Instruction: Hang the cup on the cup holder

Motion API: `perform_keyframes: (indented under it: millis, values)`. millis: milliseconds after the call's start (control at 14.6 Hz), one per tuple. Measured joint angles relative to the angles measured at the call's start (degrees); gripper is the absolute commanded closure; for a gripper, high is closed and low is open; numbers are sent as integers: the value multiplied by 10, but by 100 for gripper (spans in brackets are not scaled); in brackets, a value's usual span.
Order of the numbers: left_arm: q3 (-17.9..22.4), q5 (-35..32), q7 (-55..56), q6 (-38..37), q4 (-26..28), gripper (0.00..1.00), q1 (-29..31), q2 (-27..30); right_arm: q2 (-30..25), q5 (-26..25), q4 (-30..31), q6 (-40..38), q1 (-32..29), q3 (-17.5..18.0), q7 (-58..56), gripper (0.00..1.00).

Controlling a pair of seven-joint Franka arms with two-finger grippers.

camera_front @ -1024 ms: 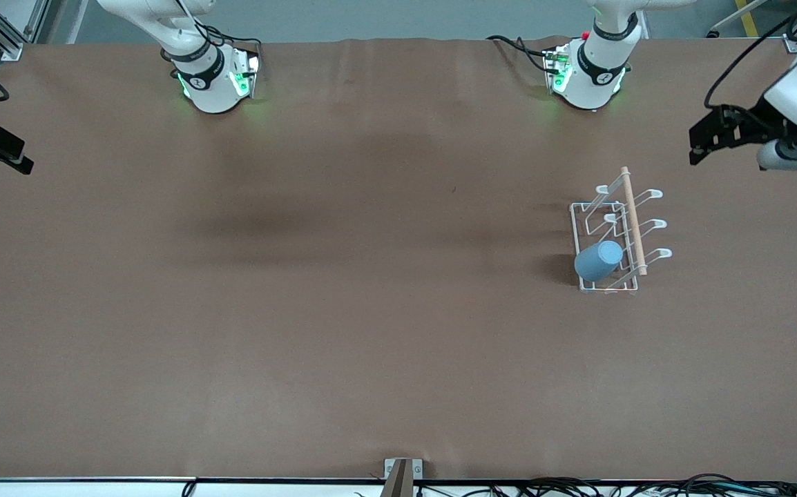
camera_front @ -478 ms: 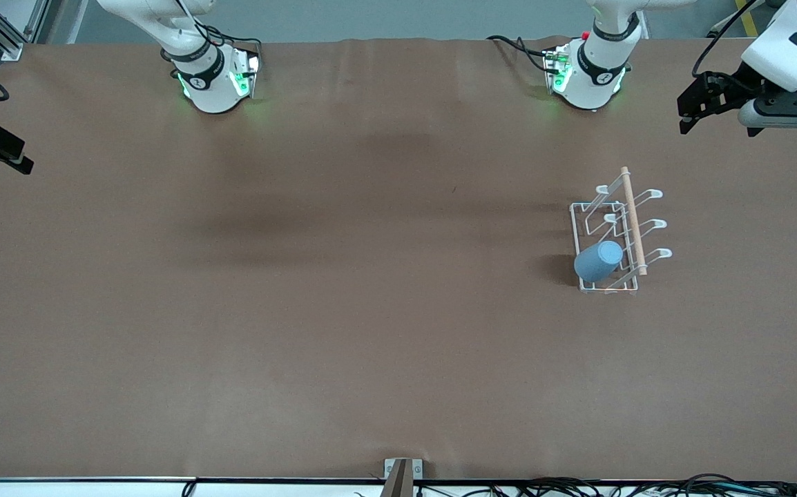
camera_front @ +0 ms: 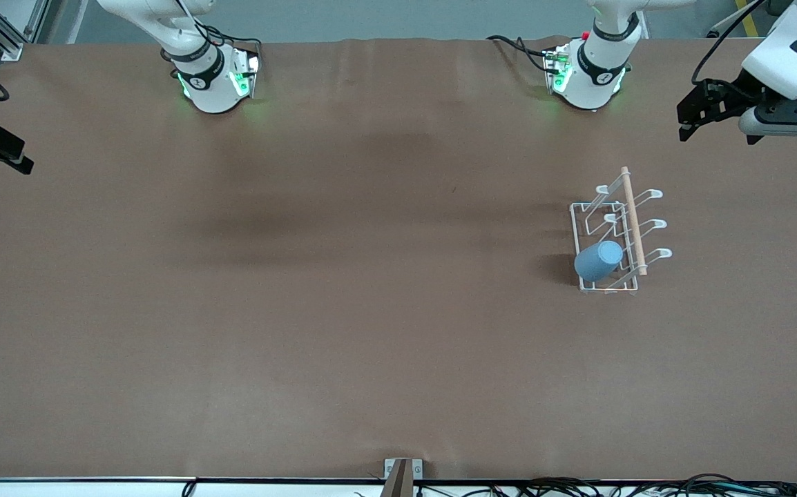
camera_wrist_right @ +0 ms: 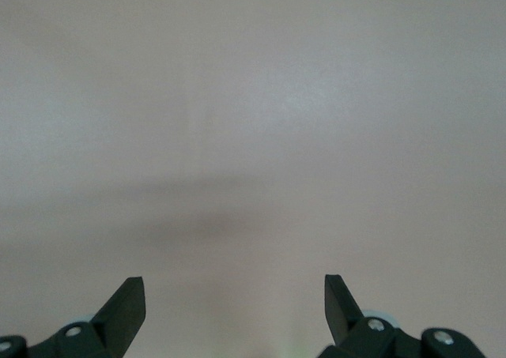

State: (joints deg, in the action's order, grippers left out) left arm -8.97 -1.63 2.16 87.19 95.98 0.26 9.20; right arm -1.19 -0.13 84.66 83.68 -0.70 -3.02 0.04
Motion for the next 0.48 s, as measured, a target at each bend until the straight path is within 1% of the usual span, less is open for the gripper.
perform_keyframes:
  millis: [478]
  values:
    - [1,0,0,-5,-8,0,0,-13,0,0,0,0,0,0,0,0]
